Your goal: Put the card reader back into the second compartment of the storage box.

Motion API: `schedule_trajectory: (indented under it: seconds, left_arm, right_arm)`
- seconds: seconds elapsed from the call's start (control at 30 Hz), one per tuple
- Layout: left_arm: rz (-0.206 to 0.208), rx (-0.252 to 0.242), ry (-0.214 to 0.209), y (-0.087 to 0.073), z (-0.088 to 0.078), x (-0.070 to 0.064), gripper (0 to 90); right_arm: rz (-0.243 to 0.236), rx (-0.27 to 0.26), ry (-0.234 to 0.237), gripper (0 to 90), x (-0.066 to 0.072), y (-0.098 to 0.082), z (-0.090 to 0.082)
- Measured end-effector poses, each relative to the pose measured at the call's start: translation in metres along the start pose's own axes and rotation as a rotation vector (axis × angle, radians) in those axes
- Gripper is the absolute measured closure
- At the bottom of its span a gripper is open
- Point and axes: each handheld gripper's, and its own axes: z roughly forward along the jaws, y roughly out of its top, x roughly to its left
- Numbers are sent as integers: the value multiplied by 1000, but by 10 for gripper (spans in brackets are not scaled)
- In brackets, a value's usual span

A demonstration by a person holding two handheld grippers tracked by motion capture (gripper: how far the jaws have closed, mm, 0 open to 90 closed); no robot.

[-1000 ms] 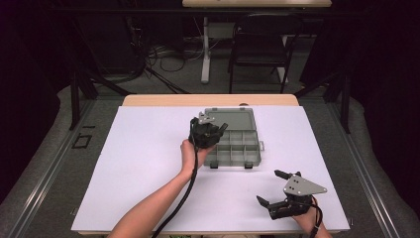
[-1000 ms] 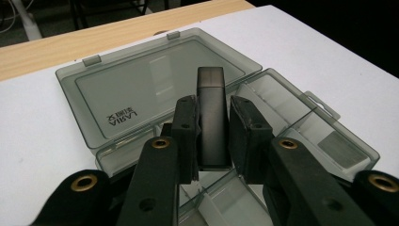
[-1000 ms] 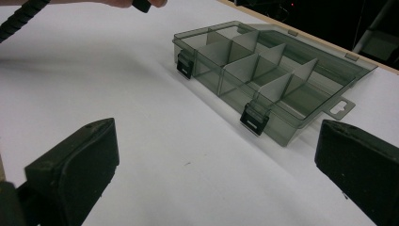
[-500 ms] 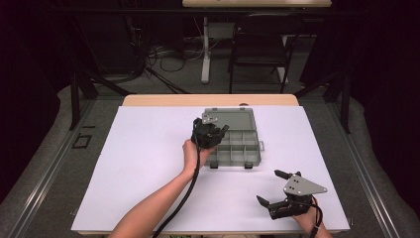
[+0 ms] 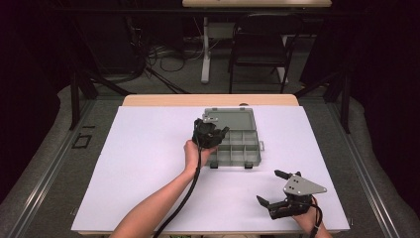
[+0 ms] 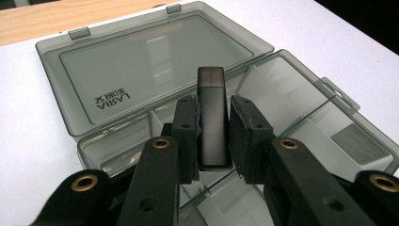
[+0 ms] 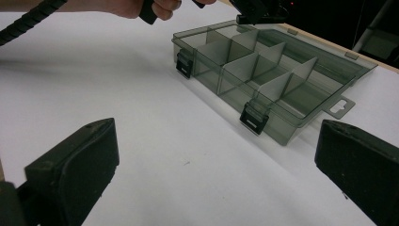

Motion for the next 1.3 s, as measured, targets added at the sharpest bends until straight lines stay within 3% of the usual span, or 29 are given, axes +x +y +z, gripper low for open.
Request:
schedule_trajectory:
  seconds: [0.37,0.7,0.77,0.83,0.97,1.13,1.3]
  left_arm:
    - [-6,16,3,0,6,-3,733]
    - [7,28,38,-1,11,-4,722]
    - [39,60,52,0,12,-6,514]
    - [51,55,61,1,9,-8,377]
    - [80,55,40,3,1,-10,197]
    - [118,45,-3,3,-14,-11,143]
    - [166,41,-14,0,-30,-13,93]
  right_arm:
    - [0,2,1,0,0,0,0]
    - [-1,2,1,0,0,0,0]
    - [0,1,0,0,0,0,0]
    - [0,1,0,0,0,0,0]
    - [-1,2,-1,0,0,-1,0]
    - [1,5,3,0,-1,-1,0]
    - [2,0,5,0,-1,-1,0]
